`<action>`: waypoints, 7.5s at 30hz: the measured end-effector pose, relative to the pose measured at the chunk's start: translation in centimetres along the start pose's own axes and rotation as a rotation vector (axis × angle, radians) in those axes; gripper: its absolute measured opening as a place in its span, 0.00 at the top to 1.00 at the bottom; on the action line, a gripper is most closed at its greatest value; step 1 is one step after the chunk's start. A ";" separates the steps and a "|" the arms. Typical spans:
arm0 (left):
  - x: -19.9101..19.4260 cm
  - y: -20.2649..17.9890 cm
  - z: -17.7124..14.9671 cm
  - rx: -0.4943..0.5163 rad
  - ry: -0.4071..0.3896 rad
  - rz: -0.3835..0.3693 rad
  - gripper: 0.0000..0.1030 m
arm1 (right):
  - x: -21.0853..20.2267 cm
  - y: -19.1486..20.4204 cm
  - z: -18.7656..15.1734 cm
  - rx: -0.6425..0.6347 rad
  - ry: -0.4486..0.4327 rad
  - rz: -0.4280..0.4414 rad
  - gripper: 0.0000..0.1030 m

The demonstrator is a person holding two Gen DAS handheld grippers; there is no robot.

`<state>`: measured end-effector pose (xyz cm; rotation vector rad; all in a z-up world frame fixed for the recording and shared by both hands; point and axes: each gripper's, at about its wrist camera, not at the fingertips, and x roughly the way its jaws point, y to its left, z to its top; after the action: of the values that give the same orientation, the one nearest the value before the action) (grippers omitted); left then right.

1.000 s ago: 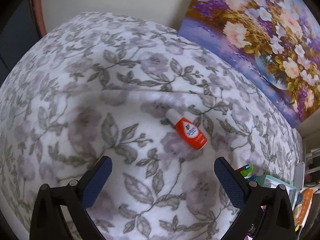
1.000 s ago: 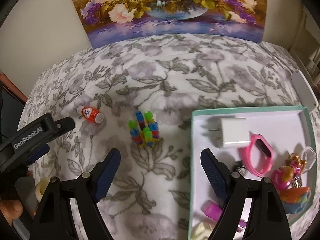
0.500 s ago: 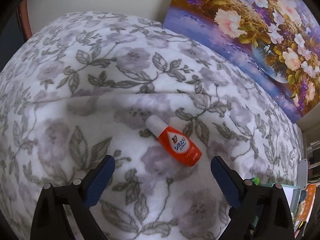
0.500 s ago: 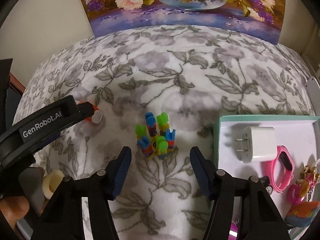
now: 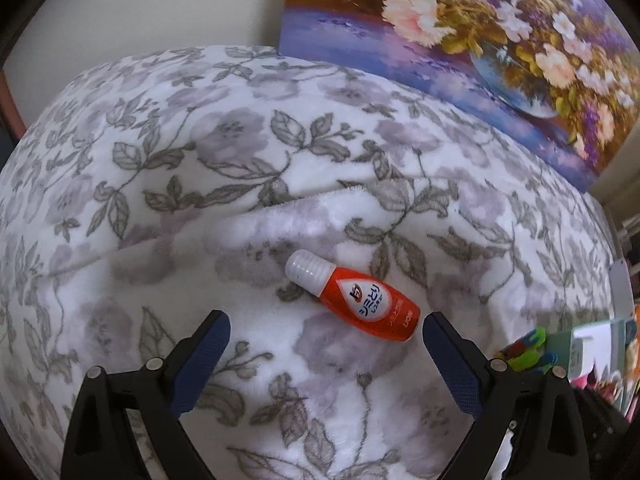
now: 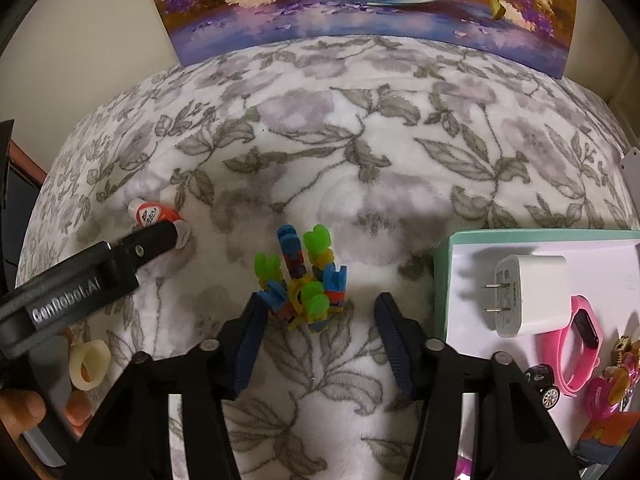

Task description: Organize rigid objects

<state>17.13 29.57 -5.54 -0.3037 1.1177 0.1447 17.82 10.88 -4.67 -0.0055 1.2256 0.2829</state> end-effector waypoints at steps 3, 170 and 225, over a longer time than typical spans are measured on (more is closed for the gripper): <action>0.2 -0.6 -0.2 0.053 0.001 0.002 0.04 | 0.0 0.1 0.0 -0.004 -0.005 0.010 0.55; -10.2 -12.7 -10.4 0.001 -0.059 0.107 0.00 | -14.7 -13.8 -9.3 0.181 -0.184 -0.197 0.16; -17.8 -9.2 -19.4 0.069 -0.115 0.246 0.00 | -18.3 -7.8 -18.3 0.102 -0.214 -0.194 0.16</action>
<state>-4.86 15.51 4.27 -0.0939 1.0403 0.3363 -3.08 -3.41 4.86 -0.0055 1.0167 0.0495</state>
